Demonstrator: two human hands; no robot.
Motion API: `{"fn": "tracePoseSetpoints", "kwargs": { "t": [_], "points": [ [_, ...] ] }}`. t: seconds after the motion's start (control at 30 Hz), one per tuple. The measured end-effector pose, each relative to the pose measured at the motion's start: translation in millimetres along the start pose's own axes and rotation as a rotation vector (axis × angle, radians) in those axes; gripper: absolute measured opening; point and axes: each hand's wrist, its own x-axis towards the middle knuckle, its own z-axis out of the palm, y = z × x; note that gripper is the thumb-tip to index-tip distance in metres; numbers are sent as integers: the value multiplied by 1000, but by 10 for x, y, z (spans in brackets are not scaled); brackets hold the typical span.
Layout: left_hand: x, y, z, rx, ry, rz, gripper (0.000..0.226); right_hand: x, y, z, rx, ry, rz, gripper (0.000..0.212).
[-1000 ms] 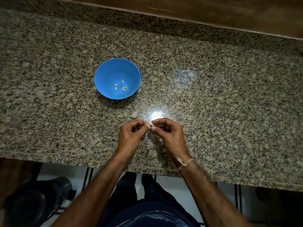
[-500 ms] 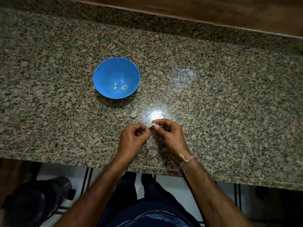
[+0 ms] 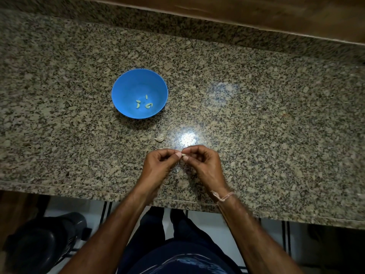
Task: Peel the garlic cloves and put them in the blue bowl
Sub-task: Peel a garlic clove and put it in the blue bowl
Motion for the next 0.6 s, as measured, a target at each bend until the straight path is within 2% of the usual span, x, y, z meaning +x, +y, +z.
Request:
{"fn": "tracePoseSetpoints", "kwargs": {
  "t": [0.33, 0.6],
  "points": [
    [45, 15, -88, 1, -54, -76, 8, -33, -20, -27, 9, -4, -57, 15],
    [64, -49, -89, 22, 14, -111, 5, -53, -25, 8, 27, -7, -63, 15]
  ]
}}
